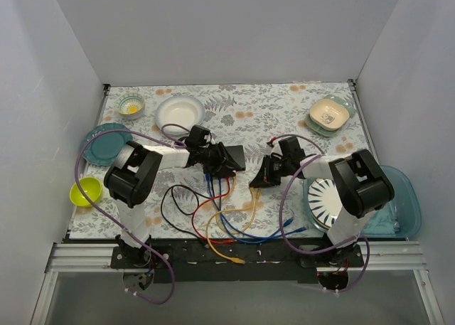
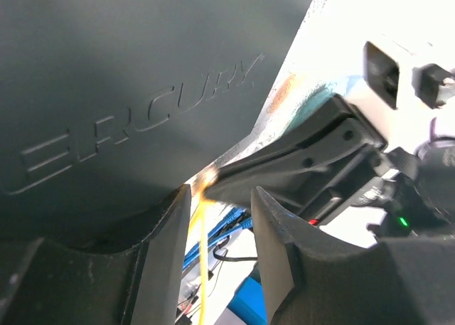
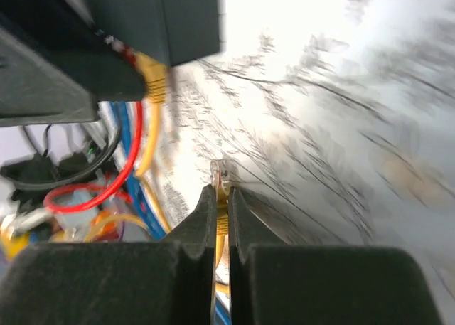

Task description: Pull the plug from the switch port

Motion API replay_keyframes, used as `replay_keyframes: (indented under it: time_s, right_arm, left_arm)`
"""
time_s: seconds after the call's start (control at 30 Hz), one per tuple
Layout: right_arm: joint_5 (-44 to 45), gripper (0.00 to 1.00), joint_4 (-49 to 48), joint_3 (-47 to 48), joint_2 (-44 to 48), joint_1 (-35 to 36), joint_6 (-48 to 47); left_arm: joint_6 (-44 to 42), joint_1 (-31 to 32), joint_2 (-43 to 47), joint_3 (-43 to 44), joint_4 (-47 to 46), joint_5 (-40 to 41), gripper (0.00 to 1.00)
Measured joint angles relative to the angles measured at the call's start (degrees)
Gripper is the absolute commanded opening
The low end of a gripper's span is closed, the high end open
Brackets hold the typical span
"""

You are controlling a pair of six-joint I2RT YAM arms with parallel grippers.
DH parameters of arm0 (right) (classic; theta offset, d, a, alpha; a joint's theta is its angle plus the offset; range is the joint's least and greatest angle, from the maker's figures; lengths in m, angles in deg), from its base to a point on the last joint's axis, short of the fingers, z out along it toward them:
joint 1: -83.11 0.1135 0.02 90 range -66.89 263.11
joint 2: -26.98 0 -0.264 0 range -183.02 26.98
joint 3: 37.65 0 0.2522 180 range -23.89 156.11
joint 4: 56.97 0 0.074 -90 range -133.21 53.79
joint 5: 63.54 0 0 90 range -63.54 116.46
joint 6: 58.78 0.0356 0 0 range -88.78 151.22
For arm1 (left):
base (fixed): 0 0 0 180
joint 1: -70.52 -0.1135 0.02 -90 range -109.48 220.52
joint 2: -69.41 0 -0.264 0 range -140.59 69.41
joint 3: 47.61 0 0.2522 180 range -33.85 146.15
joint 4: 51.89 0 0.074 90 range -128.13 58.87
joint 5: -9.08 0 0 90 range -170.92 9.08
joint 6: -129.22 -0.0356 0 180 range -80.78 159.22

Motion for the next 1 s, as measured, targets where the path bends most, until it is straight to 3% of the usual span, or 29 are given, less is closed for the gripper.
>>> replay_keyframes:
  time_s: [0.2,0.33,0.47,0.73,1.0]
  right_arm:
    - [20.0,0.01,12.6,1.8,8.8,-3.4,-2.4]
    - [29.2,0.43,17.0,5.1,9.8,-6.8,-4.2]
    - [31.2,0.55,17.4,7.2,9.8,-6.1,-5.9]
    - [26.3,0.55,12.7,10.1,10.1,3.5,-4.3]
    - [18.6,0.52,2.4,10.3,1.2,5.9,3.8]
  left_arm:
    - [-0.8,-1.6,1.8,0.0,1.2,3.0,0.41]
    - [-2.0,-4.3,4.2,0.0,2.6,5.7,0.43]
    - [-2.9,-6.3,5.8,0.1,3.3,8.2,0.44]
    - [-4.8,-8.1,6.2,1.4,5.7,10.3,0.43]
    - [-6.1,-8.5,4.5,3.0,6.6,10.5,0.43]
